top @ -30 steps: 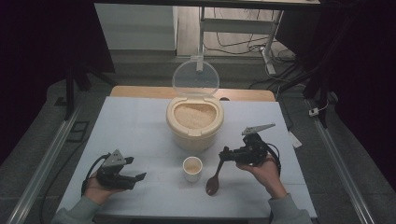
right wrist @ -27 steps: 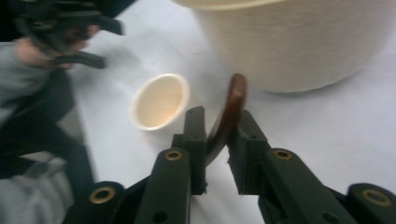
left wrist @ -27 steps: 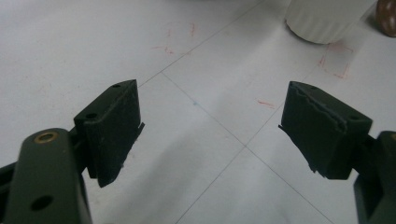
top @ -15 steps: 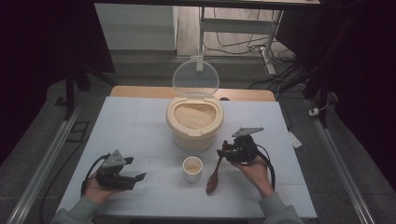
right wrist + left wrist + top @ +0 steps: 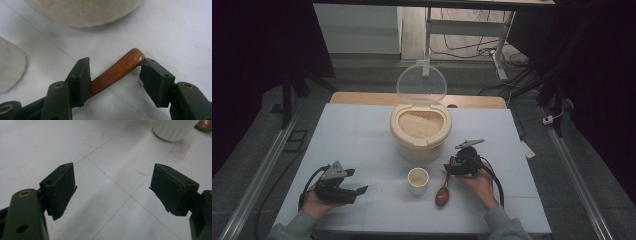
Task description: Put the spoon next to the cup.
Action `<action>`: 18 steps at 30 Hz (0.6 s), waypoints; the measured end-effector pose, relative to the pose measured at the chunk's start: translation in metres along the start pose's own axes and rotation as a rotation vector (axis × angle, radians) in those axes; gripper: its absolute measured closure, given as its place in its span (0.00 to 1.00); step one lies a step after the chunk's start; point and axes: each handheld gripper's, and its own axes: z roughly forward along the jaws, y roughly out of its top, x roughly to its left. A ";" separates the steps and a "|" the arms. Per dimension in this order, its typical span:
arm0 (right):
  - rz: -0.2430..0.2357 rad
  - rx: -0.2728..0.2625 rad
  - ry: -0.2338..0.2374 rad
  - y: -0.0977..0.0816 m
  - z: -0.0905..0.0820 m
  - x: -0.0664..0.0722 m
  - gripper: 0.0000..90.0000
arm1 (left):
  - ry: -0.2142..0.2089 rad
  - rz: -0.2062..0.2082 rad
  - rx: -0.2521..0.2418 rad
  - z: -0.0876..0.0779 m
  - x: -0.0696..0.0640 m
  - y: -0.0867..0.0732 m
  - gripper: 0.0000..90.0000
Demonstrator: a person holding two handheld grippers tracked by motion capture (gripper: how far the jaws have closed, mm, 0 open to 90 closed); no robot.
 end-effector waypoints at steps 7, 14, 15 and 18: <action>0.058 -0.092 -0.017 -0.003 -0.012 -0.004 0.40 | -0.001 0.001 -0.001 -0.001 0.000 -0.001 0.22; -0.040 -0.207 0.079 -0.031 -0.056 -0.011 0.41 | 0.013 -0.017 -0.017 -0.004 0.002 -0.003 0.22; -0.055 -0.222 0.087 -0.036 -0.061 -0.012 0.41 | 0.013 -0.019 -0.018 -0.004 0.001 -0.003 0.22; -0.076 -0.247 0.101 -0.050 -0.074 -0.014 0.42 | 0.011 -0.023 -0.019 -0.005 0.000 -0.003 0.22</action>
